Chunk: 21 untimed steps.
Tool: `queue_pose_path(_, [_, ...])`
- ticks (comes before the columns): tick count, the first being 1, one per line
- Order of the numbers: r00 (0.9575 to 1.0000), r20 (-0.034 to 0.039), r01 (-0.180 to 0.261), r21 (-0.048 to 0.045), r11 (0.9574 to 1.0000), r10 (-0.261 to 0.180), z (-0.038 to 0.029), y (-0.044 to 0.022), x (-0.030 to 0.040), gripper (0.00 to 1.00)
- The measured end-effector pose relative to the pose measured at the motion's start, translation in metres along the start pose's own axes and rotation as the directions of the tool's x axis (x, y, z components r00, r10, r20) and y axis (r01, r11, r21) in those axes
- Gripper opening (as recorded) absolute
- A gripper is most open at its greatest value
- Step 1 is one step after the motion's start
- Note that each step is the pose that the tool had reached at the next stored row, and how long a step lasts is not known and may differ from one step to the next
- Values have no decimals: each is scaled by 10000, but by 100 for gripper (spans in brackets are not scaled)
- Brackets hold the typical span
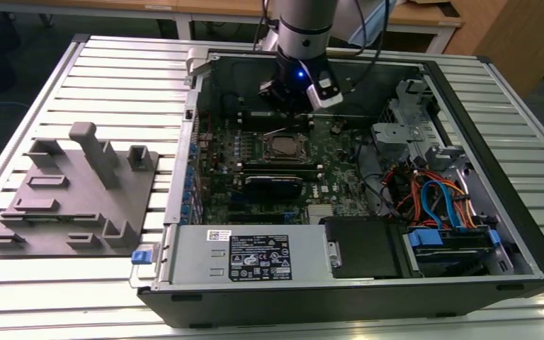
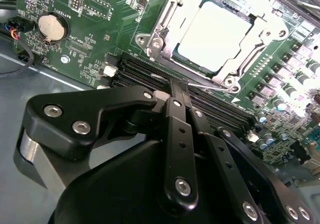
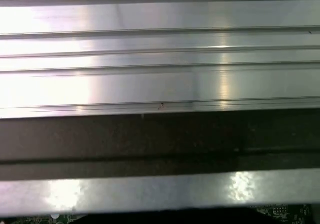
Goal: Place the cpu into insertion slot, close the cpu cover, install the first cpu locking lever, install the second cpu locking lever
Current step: 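Install the first cpu locking lever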
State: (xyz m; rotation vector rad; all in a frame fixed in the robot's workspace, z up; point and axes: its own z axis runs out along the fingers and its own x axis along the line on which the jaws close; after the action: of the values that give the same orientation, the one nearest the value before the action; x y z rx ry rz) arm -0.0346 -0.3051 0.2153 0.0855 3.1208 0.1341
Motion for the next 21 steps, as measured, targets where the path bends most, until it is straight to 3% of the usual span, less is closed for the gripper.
queue_pose_path(21, [10000, 0, -5, 0, 10000, 5, 127, -9, -40, 10])
